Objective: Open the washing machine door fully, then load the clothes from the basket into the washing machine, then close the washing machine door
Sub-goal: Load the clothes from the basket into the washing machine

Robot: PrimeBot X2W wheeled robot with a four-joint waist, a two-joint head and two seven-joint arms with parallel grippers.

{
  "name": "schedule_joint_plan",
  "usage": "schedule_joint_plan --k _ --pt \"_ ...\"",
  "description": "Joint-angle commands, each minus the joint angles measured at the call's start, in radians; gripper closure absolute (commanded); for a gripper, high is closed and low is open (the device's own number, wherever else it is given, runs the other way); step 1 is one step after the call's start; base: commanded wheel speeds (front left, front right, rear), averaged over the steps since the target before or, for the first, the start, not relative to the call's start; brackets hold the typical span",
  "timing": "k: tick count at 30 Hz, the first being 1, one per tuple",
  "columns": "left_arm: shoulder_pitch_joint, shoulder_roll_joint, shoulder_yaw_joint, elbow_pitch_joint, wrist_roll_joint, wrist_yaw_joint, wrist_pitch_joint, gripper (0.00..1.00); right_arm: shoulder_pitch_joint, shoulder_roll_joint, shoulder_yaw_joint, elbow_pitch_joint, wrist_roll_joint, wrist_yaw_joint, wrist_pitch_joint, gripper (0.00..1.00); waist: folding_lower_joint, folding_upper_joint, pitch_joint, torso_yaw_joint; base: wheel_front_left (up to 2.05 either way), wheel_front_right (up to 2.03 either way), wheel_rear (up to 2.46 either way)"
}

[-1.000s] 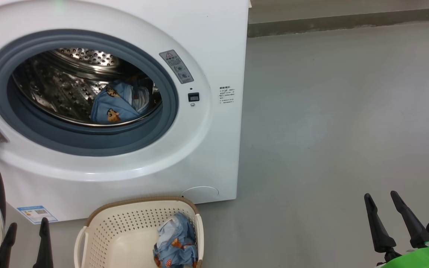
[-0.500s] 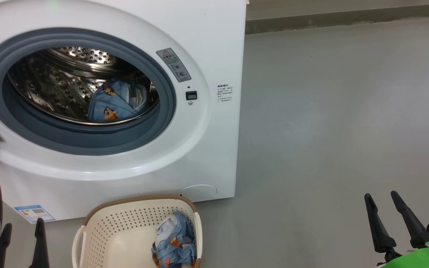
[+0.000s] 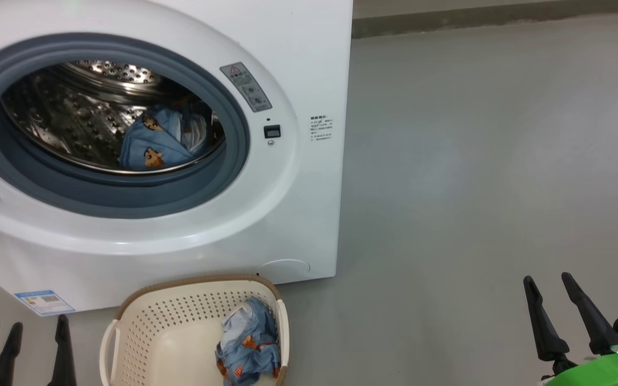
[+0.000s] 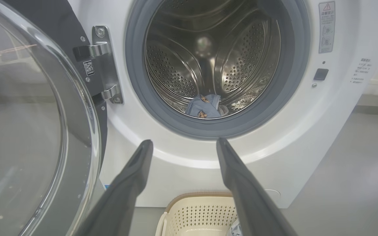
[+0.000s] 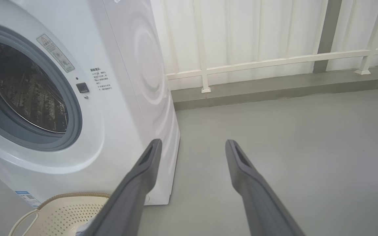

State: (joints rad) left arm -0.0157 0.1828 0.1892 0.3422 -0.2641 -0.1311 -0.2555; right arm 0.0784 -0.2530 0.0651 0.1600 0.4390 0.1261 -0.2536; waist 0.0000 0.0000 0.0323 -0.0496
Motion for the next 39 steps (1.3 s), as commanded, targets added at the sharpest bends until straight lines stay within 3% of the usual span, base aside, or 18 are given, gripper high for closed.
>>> schedule_joint_plan --k 1,13,22,33,39 --pt "-0.026 0.016 0.028 -0.017 -0.004 0.0 -0.006 0.0 -0.039 -0.019 0.022 -0.028 -0.003 0.005 -0.008 0.0 0.0 0.0 0.018 -0.004 0.0 0.0 0.0" --pt "-0.101 -0.024 -0.041 0.047 -0.018 0.0 -0.006 0.0 -0.119 0.016 0.021 -0.041 -0.018 0.005 -0.008 0.0 0.0 0.0 0.145 -0.018 0.0 0.0 0.0" --pt "-0.195 -0.053 -0.113 0.17 -0.053 0.0 -0.006 0.0 -0.203 0.051 0.031 -0.048 -0.025 0.005 -0.008 0.0 0.0 0.0 0.257 -0.048 0.0 0.0 0.0" --pt "-0.341 -0.023 -0.213 0.344 -0.102 0.0 -0.006 0.0 -0.277 0.076 0.027 -0.057 -0.03 0.005 -0.008 0.0 0.0 0.0 0.396 -0.081 0.0 0.0 0.0" --pt "-0.457 -0.002 -0.333 0.511 -0.166 0.0 -0.006 0.0 -0.327 0.094 0.036 -0.069 -0.036 0.005 -0.008 0.0 0.0 0.0 0.495 -0.1 0.0 0.0 0.0"
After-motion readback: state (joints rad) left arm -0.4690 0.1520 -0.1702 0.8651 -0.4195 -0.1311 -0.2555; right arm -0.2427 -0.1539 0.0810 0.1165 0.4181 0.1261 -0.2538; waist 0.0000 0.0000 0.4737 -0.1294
